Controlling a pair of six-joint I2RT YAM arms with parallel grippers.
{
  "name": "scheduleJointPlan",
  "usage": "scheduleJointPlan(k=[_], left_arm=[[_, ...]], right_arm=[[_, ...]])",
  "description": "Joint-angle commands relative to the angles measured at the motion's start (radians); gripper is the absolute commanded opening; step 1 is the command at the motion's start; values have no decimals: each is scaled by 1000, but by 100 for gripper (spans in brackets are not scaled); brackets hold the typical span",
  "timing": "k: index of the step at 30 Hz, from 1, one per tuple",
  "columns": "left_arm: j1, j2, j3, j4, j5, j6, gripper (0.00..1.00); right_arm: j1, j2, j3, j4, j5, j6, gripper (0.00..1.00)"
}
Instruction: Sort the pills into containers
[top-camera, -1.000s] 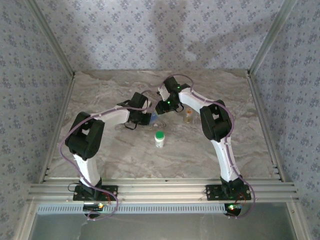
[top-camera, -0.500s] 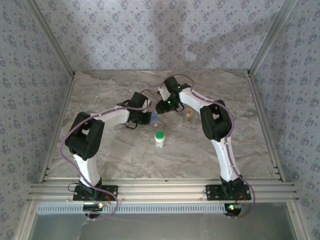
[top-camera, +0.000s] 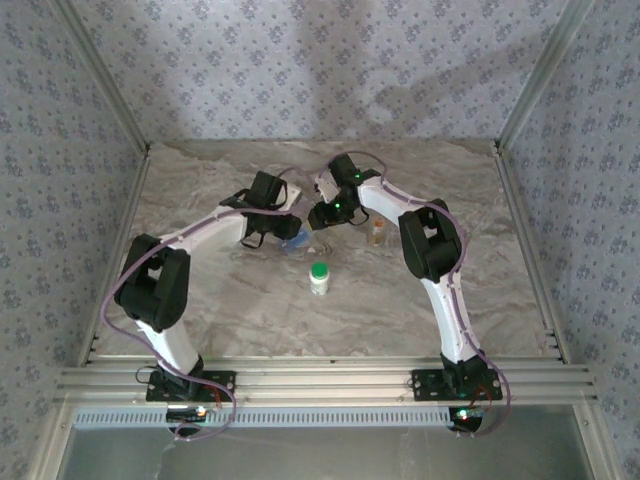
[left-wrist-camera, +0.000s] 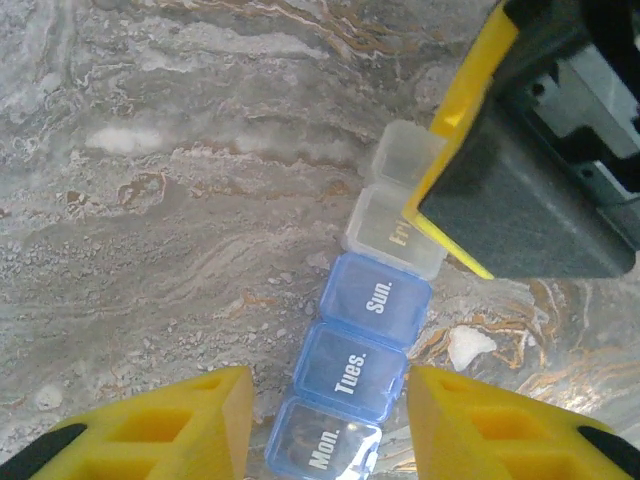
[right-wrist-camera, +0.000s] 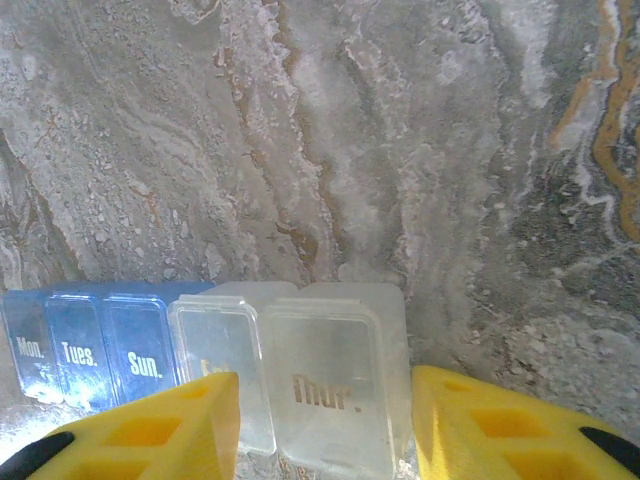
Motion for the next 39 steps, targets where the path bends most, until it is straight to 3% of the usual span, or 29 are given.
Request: scheduleJointPlan(k=[1,7,13,23,39], left_arm=[[-4,37,71,-54,-49,194,54],[-2,123,170,-176,-49,318,64],[3,164,199,-231,-42,295,65],[11,50,77,-94,-65,210,64],[28,-41,-16,-4,-40,196,62]], right_arm=[[3,73,-8,-69,8,-15,47],[3,78,14,-92,-8,-10,47],[-5,49,20,-77,-34,-10,50],[-28,6,29,-38,-30,-40,55],[-19,96,152,-66,-37,-12,56]])
